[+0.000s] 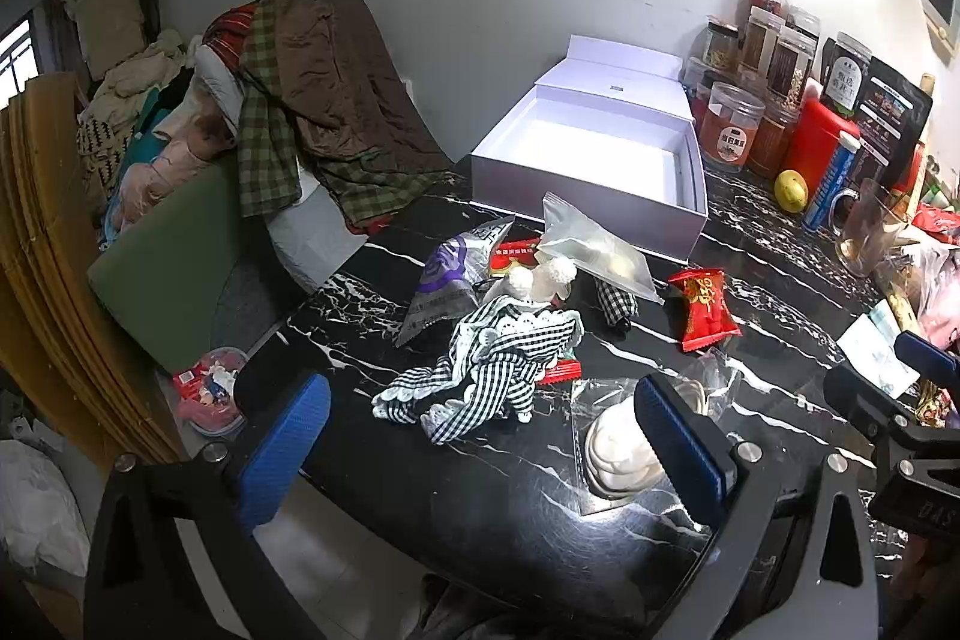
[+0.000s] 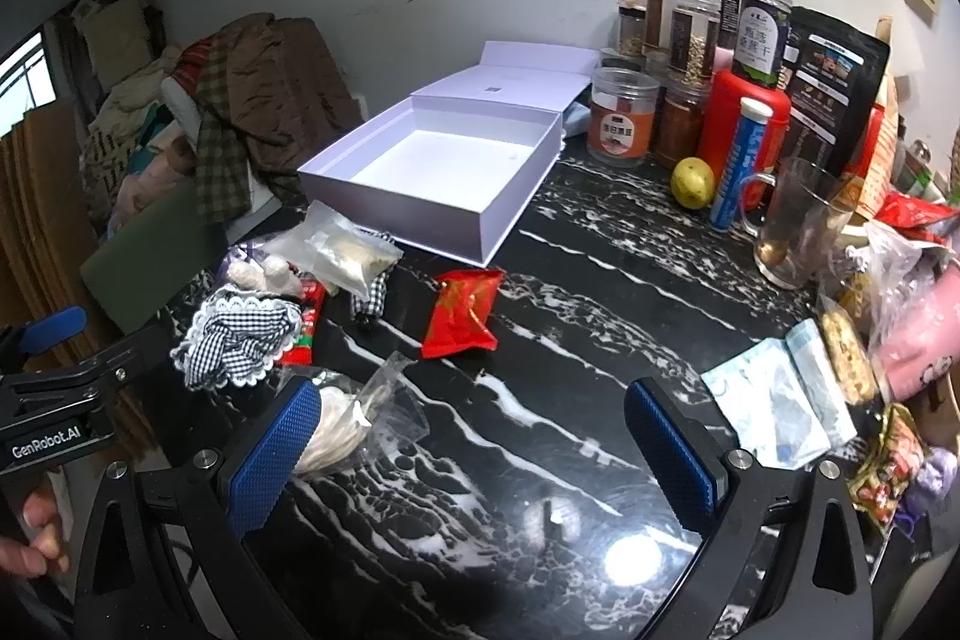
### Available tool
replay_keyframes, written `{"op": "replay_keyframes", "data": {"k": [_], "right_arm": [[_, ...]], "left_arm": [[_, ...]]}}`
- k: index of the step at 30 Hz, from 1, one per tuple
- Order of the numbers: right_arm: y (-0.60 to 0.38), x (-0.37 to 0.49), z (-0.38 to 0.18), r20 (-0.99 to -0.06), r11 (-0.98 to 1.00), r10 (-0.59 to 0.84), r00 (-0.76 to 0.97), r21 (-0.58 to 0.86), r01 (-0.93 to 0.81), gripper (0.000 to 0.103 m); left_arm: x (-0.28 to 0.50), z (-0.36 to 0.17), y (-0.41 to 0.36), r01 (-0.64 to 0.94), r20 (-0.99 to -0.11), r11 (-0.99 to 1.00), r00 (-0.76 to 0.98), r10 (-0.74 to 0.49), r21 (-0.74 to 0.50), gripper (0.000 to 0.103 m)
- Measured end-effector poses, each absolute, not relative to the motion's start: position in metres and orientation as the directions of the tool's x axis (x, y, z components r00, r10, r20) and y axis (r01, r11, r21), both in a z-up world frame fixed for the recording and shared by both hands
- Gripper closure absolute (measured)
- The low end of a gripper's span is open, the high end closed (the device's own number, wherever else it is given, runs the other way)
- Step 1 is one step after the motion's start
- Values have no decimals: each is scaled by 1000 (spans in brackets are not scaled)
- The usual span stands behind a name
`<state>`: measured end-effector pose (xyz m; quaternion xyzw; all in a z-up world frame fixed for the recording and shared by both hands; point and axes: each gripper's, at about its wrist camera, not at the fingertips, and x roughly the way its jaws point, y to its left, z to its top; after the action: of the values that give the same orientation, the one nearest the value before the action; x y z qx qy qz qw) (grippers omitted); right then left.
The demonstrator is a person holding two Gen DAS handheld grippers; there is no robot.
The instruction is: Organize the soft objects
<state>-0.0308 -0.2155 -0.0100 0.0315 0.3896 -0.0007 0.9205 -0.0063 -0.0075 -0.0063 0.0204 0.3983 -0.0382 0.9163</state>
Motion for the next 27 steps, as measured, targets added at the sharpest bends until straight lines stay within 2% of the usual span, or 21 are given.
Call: {"op": "replay_keyframes", "data": {"k": [27], "right_arm": [[-209, -30, -18, -726, 998, 47, 686, 64, -1, 0]], "left_arm": [[-11, -13, -2, 77, -738, 997, 673, -56, -6, 0]]}}
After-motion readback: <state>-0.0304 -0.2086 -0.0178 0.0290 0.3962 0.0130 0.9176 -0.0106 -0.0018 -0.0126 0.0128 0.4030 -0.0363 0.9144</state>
